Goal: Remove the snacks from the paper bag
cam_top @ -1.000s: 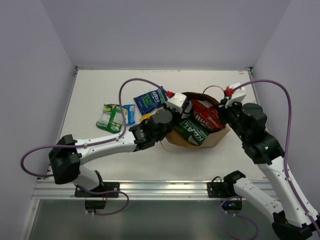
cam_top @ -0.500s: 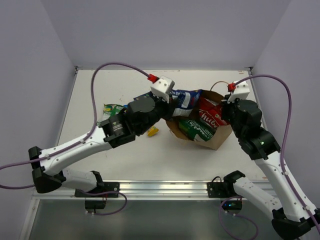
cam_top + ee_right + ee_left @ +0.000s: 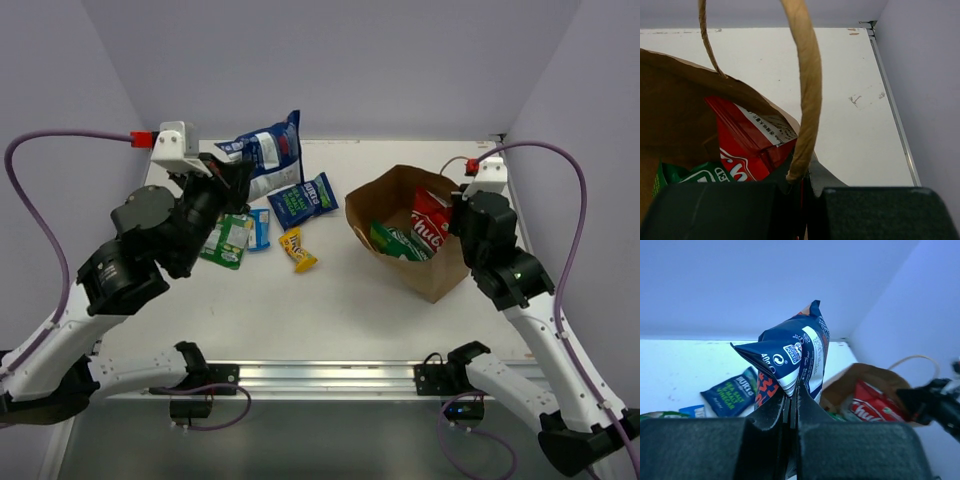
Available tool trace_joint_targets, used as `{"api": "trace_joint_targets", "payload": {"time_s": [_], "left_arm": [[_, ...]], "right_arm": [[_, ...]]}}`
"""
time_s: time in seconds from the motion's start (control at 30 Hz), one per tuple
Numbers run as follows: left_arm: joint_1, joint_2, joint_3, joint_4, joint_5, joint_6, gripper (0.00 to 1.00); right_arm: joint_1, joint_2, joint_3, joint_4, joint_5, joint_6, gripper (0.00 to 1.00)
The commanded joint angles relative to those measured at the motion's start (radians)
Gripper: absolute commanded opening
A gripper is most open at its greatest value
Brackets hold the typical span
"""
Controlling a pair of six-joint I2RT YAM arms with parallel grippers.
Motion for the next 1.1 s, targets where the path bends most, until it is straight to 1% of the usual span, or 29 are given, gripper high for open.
{"api": "trace_joint_targets", "payload": {"time_s": [0.0, 0.03, 0.07, 0.1, 0.13, 0.17, 0.23, 0.27, 0.3, 0.33, 0.37, 0.4, 0.43, 0.47, 0.5, 0.53, 0.57, 0.6, 0.63, 0.7, 0.77, 0.8, 0.83, 0.87, 0.93, 0.97, 1.0, 1.03, 1.07], "left_arm": [[0.122, 0.033, -0.081, -0.058, -0.048, -0.036, 0.0], [0.156, 0.039, -0.101, -0.041, -0.024, -0.03, 0.0], [0.194, 0.048, -0.141, -0.021, 0.043, -0.023, 0.0], [0.292, 0.072, -0.155, 0.021, 0.097, -0.023, 0.0], [0.341, 0.088, -0.189, 0.046, 0.214, -0.029, 0.0], [0.451, 0.105, -0.207, 0.106, 0.276, -0.037, 0.0], [0.536, 0.155, -0.236, 0.185, 0.396, -0.039, 0.0], [0.572, 0.174, -0.259, 0.227, 0.415, -0.036, 0.0], [0.645, 0.221, -0.266, 0.305, 0.447, -0.036, 0.0], [0.687, 0.25, -0.266, 0.341, 0.493, -0.039, 0.0], [0.723, 0.285, -0.248, 0.365, 0.58, -0.046, 0.0], [0.789, 0.362, -0.234, 0.403, 0.629, -0.068, 0.0], [0.814, 0.4, -0.218, 0.42, 0.695, -0.075, 0.0], [0.849, 0.437, -0.195, 0.44, 0.723, -0.077, 0.0], [0.863, 0.505, -0.191, 0.515, 0.752, -0.073, 0.0], [0.874, 0.536, -0.188, 0.546, 0.772, -0.068, 0.0], [0.903, 0.571, -0.175, 0.589, 0.83, -0.075, 0.0], [0.918, 0.646, -0.168, 0.602, 0.866, -0.082, 0.0], [0.931, 0.681, -0.157, 0.606, 0.918, -0.088, 0.0], [0.965, 0.785, -0.142, 0.635, 0.956, -0.094, 0.0], [0.998, 0.841, -0.146, 0.664, 1.007, -0.095, 0.0], [1.009, 0.893, -0.143, 0.669, 1.018, -0.097, 0.02], [1.017, 0.916, -0.137, 0.655, 1.019, -0.099, 0.1], [1.027, 0.938, -0.12, 0.639, 1.021, -0.095, 0.25], [1.043, 0.973, -0.114, 0.59, 1.01, -0.089, 0.43], [1.061, 0.97, -0.12, 0.577, 0.998, -0.082, 0.6], [1.063, 0.947, -0.125, 0.553, 0.98, -0.074, 0.68], [1.064, 0.93, -0.129, 0.536, 0.929, -0.066, 0.76], [1.066, 0.909, -0.126, 0.514, 0.902, -0.053, 0.87]], "right_arm": [[-0.019, -0.003, 0.044, -0.022, 0.032, 0.05, 0.0], [-0.019, -0.006, 0.046, -0.024, 0.023, 0.052, 0.0], [-0.019, -0.012, 0.048, -0.024, -0.002, 0.053, 0.0], [-0.019, -0.013, 0.049, -0.029, -0.011, 0.056, 0.0], [-0.019, -0.019, 0.051, -0.03, -0.019, 0.056, 0.0], [-0.019, -0.022, 0.051, -0.03, -0.039, 0.056, 0.0], [-0.019, -0.029, 0.051, -0.03, -0.057, 0.055, 0.0], [-0.019, -0.037, 0.049, -0.029, -0.066, 0.053, 0.0], [-0.019, -0.04, 0.049, -0.029, -0.091, 0.053, 0.0], [-0.019, -0.045, 0.049, -0.03, -0.1, 0.055, 0.0], [-0.019, -0.046, 0.049, -0.029, -0.111, 0.055, 0.0], [-0.019, -0.049, 0.048, -0.03, -0.12, 0.055, 0.0], [-0.019, -0.052, 0.048, -0.03, -0.135, 0.053, 0.0], [-0.019, -0.054, 0.046, -0.029, -0.14, 0.053, 0.0], [-0.019, -0.057, 0.045, -0.024, -0.142, 0.053, 0.0], [-0.019, -0.06, 0.041, -0.021, -0.155, 0.052, 0.0], [-0.019, -0.062, 0.038, -0.016, -0.157, 0.047, 0.0], [-0.019, -0.063, 0.037, -0.013, -0.16, 0.047, 0.0], [-0.018, -0.065, 0.035, -0.01, -0.16, 0.046, 0.0], [-0.018, -0.065, 0.032, -0.004, -0.174, 0.036, 0.0], [-0.016, -0.066, 0.031, -0.001, -0.194, 0.03, 0.0], [-0.016, -0.065, 0.031, -0.001, -0.197, 0.029, 0.0], [-0.016, -0.063, 0.031, -0.002, -0.2, 0.026, 0.0], [-0.018, -0.062, 0.032, -0.004, -0.2, 0.024, 0.0], [-0.018, -0.062, 0.032, -0.006, -0.2, 0.019, 0.0], [-0.016, -0.063, 0.029, -0.006, -0.2, 0.019, 0.0], [-0.018, -0.065, 0.029, -0.004, -0.203, 0.019, 0.0], [-0.016, -0.063, 0.028, -0.001, -0.203, 0.016, 0.0], [-0.016, -0.066, 0.025, 0.001, -0.206, 0.016, 0.0]]}}
